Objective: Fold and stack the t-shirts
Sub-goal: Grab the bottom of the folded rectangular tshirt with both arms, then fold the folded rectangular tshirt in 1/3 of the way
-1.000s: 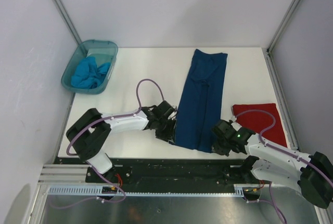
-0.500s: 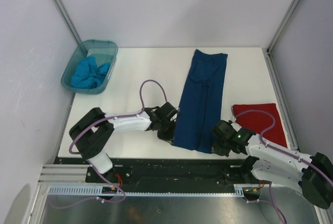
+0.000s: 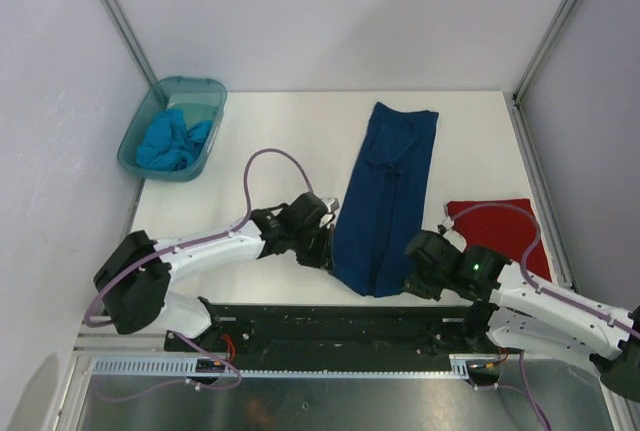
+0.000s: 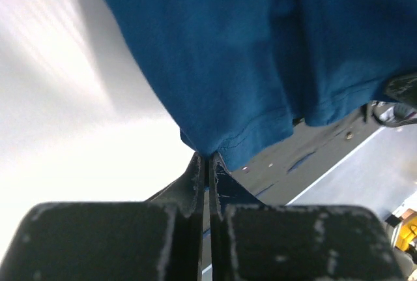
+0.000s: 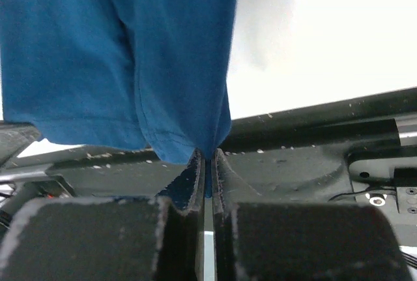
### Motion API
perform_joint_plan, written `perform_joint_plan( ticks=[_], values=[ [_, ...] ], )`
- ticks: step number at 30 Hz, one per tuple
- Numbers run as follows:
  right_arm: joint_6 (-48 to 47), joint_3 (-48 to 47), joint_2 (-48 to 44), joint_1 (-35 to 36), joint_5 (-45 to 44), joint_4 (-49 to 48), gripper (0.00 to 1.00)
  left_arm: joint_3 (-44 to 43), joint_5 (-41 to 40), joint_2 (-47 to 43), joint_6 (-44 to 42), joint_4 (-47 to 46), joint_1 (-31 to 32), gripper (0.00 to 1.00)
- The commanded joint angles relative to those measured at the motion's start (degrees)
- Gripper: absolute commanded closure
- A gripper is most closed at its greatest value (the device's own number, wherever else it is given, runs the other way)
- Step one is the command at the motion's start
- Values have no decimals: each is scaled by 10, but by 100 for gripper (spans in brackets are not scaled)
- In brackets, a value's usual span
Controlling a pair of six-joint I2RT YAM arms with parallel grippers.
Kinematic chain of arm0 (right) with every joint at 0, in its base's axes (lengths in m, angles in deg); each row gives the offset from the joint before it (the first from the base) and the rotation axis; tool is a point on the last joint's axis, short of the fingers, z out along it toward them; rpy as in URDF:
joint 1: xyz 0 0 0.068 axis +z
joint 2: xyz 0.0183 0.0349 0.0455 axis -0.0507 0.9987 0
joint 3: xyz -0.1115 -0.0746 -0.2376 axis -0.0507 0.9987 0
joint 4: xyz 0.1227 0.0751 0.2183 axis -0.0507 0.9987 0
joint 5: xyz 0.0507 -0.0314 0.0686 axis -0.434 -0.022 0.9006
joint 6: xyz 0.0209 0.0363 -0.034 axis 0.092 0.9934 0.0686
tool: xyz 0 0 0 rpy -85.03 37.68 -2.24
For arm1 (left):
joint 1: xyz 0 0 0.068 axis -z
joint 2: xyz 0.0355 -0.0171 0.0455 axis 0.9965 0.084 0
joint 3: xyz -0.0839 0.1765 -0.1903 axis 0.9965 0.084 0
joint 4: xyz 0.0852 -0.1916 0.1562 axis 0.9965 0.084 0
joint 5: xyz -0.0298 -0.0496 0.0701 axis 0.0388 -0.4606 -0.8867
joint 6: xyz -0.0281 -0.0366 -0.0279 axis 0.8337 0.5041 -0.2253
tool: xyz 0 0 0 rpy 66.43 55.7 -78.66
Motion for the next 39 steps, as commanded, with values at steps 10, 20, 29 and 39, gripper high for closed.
perform_joint_plan(
  ticks=[10,20,29,39],
  values=[
    [-268,-131,180,-294,8,-153,100,-314,-4,233,-40,-7,-81,100],
    [-333,-226,390,-387,14,-283,100,-498,-24,404,-36,-10,-141,100],
    [-343,-275,456,-437,33,-322,100,-574,-20,462,-32,-10,-165,100],
    [-354,-299,488,-477,65,-348,100,-631,-12,504,-27,-11,-180,100]
  ],
)
